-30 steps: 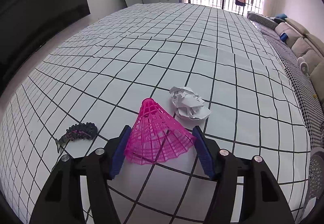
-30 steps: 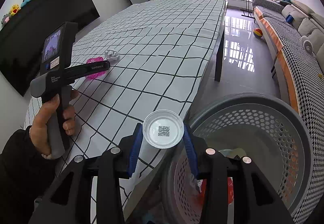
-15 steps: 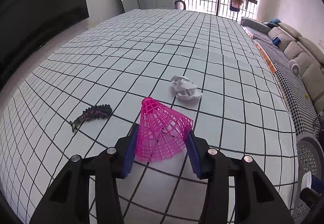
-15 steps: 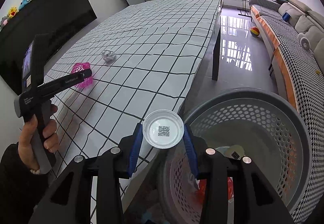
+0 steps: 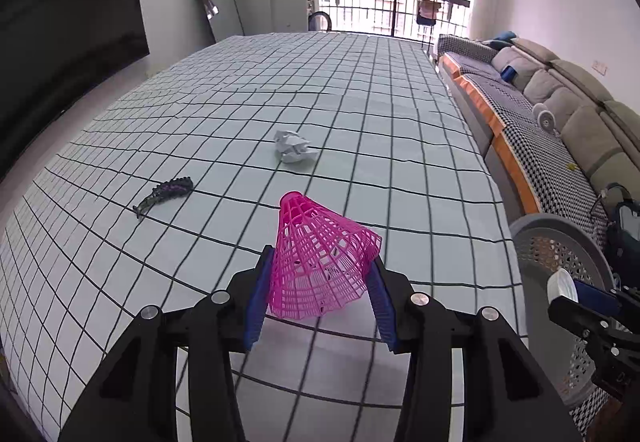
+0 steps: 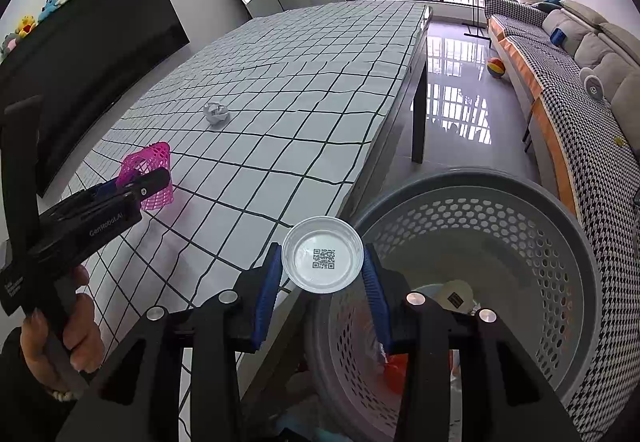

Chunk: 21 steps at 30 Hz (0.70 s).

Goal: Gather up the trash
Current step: 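Carry the white lid and pink mesh cone over the wastebasket with both tools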

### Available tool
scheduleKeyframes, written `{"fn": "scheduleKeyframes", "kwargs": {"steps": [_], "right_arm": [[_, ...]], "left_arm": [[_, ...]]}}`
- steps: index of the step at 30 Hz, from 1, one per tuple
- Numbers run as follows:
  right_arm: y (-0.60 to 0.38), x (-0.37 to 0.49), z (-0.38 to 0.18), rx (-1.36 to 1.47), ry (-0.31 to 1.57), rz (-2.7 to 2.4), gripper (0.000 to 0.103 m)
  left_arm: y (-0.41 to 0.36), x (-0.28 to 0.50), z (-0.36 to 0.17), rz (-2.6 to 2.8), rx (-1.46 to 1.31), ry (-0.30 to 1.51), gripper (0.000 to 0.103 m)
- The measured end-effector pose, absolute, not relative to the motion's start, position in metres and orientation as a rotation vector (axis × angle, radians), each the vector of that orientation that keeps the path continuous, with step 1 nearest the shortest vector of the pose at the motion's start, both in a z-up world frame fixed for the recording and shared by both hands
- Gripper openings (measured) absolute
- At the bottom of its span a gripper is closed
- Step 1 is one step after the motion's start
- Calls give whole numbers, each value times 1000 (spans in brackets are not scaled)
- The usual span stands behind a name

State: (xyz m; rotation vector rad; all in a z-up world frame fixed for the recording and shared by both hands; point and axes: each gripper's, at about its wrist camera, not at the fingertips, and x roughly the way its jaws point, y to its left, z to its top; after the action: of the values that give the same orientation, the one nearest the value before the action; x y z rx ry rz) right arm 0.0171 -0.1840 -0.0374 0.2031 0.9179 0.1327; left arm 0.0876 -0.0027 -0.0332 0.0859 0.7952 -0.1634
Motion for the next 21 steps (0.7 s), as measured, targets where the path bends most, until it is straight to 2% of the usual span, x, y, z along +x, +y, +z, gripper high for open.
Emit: {"fn": "scheduleKeyframes", "kwargs": {"steps": [14, 21], "right_arm": [[-239, -22, -37, 243, 890, 35, 39], [-275, -36, -54, 243, 903, -52, 39]], "left_arm": [[-73, 34, -16, -325, 123, 756, 44], [-116, 13, -15, -408, 153, 743, 44]]}}
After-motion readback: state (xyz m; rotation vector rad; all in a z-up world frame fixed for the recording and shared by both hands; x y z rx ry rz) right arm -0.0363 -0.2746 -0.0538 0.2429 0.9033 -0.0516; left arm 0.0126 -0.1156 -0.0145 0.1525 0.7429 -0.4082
